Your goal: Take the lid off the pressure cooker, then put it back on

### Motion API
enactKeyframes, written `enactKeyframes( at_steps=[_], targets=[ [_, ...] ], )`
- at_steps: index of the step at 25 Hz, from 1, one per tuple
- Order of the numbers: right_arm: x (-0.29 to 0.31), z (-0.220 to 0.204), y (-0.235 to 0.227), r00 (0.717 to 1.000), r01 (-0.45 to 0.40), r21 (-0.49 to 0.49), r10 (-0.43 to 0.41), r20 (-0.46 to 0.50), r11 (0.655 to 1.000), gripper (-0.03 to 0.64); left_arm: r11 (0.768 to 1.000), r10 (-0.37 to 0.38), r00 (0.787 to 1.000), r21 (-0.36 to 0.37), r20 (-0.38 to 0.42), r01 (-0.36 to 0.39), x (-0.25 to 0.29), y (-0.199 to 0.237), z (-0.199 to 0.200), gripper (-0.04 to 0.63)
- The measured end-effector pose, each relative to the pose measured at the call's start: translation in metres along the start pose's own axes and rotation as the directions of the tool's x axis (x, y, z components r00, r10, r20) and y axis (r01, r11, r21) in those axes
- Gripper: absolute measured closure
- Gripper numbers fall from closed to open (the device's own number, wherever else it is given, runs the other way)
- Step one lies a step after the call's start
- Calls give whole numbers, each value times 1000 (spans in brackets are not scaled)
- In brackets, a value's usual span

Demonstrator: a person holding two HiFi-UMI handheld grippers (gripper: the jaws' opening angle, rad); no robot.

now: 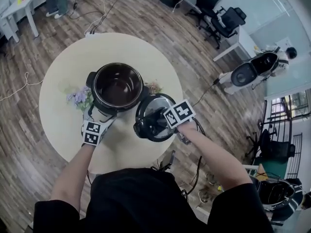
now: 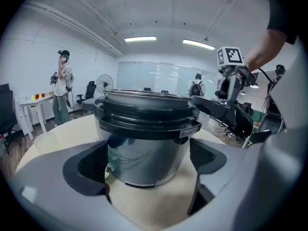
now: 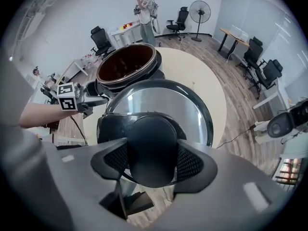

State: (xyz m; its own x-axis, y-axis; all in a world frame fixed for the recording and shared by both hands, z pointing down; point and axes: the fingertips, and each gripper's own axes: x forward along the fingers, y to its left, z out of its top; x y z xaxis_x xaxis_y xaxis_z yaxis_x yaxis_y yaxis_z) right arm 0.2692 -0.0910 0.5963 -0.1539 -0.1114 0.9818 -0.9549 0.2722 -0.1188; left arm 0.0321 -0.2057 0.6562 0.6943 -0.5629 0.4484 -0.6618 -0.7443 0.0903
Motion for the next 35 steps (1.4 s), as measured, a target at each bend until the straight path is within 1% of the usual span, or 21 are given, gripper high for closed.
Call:
enactKeyframes(
  at_steps=[2,4,9,13,16,20,23,25,28,31,35],
  targets=[
    [-2,0,-2,1000,-4,16,4,19,1000,331,1000,8,1000,-7,-1,-8,2,-1,1,82],
    [-1,-9,-3,1000,6,15,-7,18,1000,331,1000,10,1000,-13,-4,-10,3,-4,-2,83],
    [10,-34,5,1000,9,15,-9,-29,1000,331,1000,5,1000,-5,-10,-5,4,-3,2,84],
    [48,-48,22,996,11,-24,-13,-84,1000,331,1000,6,1000,-4,-6,-6,1,-1,3,84],
    [84,-47,32,994,17,-55,-23,-106,998,331,1000,7,1000,-2,-3,-7,1,-3,3,84],
    [125,-42,42,991,3,-32,-7,-132,999,331,1000,6,1000,0,-9,-6,4,-3,2,84],
    [143,-39,47,992,4,-23,-6,-122,1000,331,1000,6,1000,7,-21,-6,4,-5,0,85],
    [149,-41,50,993,16,-20,-18,-120,1000,331,1000,3,1000,10,-26,-3,3,-5,1,86],
    [155,-49,55,987,26,-26,-30,-158,999,331,1000,3,1000,11,-29,-2,4,-2,2,87],
    [157,-47,56,988,27,-25,-30,-154,999,331,1000,5,1000,10,-28,-5,3,0,3,87],
    [154,-49,55,983,51,-34,-56,-176,998,331,1000,5,999,9,-31,-5,1,-2,2,87]
  ],
)
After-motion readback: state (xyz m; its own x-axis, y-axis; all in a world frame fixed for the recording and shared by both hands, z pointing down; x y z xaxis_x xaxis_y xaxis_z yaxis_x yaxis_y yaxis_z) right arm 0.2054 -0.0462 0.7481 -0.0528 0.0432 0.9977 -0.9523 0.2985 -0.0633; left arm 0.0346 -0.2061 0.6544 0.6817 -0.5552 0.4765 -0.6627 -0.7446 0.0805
